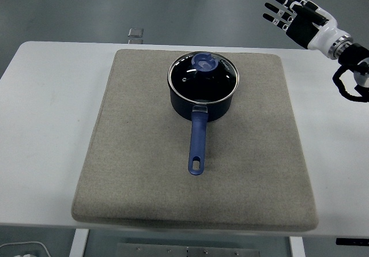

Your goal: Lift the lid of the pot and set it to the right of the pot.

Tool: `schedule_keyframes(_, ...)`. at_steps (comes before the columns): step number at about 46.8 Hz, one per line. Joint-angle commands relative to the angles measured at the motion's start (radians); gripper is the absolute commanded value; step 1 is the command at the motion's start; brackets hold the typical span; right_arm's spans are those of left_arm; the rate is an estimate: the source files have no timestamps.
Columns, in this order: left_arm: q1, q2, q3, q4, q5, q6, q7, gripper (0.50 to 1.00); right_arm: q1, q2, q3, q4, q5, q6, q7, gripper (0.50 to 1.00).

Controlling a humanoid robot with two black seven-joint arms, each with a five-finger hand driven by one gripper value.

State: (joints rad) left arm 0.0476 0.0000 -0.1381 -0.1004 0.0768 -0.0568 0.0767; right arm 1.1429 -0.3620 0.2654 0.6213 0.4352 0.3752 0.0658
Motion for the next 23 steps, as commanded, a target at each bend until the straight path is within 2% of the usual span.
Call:
schedule_keyframes(1, 0.000, 0.000, 0.000, 0.001, 0.000, 0.003, 0.000, 1.000, 0.003, 0.000, 0.000, 0.000, 0.000, 0.001, 0.000, 0.932)
schedule_keyframes(23, 0.000, 0.000, 0.000, 0.004, 0.000, 0.006, 0.000, 1.000, 0.003, -0.003, -0.002, 0.000, -0.009, 0.004, 0.000, 0.932)
